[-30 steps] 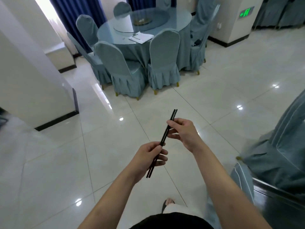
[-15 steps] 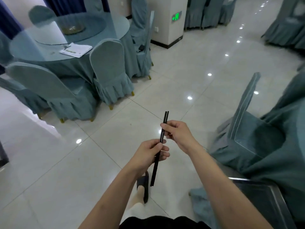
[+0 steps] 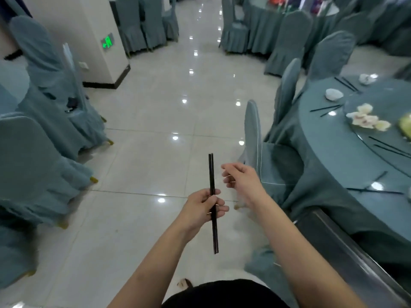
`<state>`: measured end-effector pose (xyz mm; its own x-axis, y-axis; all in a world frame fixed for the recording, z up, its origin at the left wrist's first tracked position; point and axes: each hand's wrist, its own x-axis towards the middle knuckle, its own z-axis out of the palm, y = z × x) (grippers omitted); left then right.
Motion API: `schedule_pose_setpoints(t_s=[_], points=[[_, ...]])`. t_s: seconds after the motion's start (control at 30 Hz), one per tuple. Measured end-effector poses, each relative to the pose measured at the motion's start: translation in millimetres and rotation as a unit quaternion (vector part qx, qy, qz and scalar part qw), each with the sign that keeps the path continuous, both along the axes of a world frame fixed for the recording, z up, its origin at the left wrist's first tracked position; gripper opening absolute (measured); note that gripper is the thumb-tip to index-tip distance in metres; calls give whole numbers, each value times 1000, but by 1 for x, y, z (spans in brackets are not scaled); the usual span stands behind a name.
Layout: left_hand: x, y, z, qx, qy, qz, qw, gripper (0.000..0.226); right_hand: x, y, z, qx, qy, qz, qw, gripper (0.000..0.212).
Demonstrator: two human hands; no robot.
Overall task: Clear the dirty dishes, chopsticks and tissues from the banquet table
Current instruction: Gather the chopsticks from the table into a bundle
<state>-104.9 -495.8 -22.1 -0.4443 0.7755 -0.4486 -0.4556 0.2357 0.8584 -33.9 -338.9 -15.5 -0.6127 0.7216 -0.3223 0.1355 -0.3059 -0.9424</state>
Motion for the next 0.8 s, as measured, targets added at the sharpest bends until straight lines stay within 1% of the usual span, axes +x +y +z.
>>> schedule_pose_setpoints(t_s=[0.1, 0.17, 0.23, 0.33, 0.57, 0.8], points=[[-16, 28, -11, -12, -26, -11, 1000, 22, 12, 20, -10, 1, -13, -74, 997, 19], [-21, 44, -15, -11, -29, -29, 999, 22, 20, 32, -15, -3, -19, -115, 993, 21], [-27, 66, -18, -8, -30, -55, 998, 22, 27, 47, -21, -2, -32, -157, 987, 19], [-32, 100, -21, -6, -23, -89, 996, 22, 35, 71, -33, -3, -45, -198, 979, 13], [-39, 184, -24, -12, 2, -165, 986, 24, 54, 146, -49, -19, -49, -289, 956, 13], [-29, 291, -27, -29, 21, -199, 979, 22, 77, 232, -58, -39, -56, -360, 930, 13]])
